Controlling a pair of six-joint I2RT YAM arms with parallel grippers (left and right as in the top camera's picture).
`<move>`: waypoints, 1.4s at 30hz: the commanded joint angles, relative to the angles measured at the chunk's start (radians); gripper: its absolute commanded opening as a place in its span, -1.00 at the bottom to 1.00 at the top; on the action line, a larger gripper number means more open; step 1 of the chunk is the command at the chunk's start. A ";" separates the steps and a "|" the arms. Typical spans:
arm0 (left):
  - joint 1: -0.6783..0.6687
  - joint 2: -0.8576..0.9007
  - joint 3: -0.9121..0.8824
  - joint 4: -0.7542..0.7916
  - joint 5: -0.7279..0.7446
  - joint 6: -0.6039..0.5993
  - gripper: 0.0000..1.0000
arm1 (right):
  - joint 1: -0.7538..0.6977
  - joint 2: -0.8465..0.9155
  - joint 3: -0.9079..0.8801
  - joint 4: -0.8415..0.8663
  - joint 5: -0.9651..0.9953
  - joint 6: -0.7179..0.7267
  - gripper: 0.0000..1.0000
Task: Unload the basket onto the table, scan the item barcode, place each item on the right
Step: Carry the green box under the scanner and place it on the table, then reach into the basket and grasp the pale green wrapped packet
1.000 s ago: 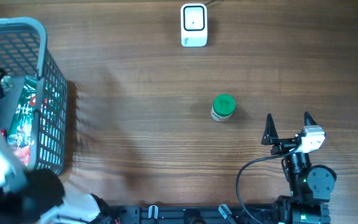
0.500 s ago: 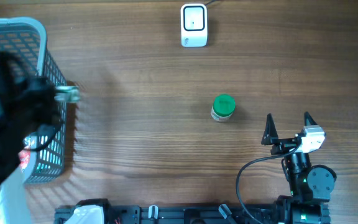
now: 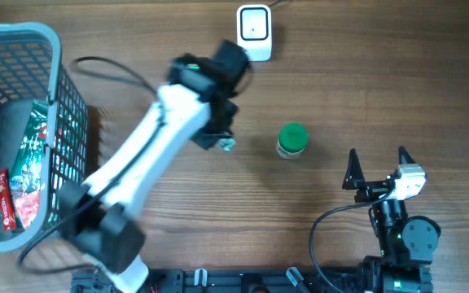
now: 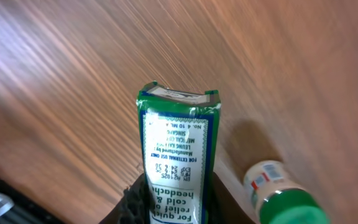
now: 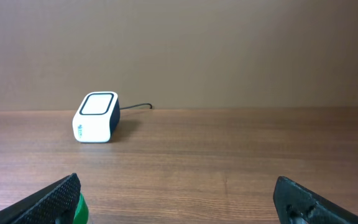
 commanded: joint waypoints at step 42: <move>1.044 -0.364 0.315 -0.162 -0.288 0.085 0.99 | 0.003 -0.005 -0.001 0.003 0.017 -0.008 0.99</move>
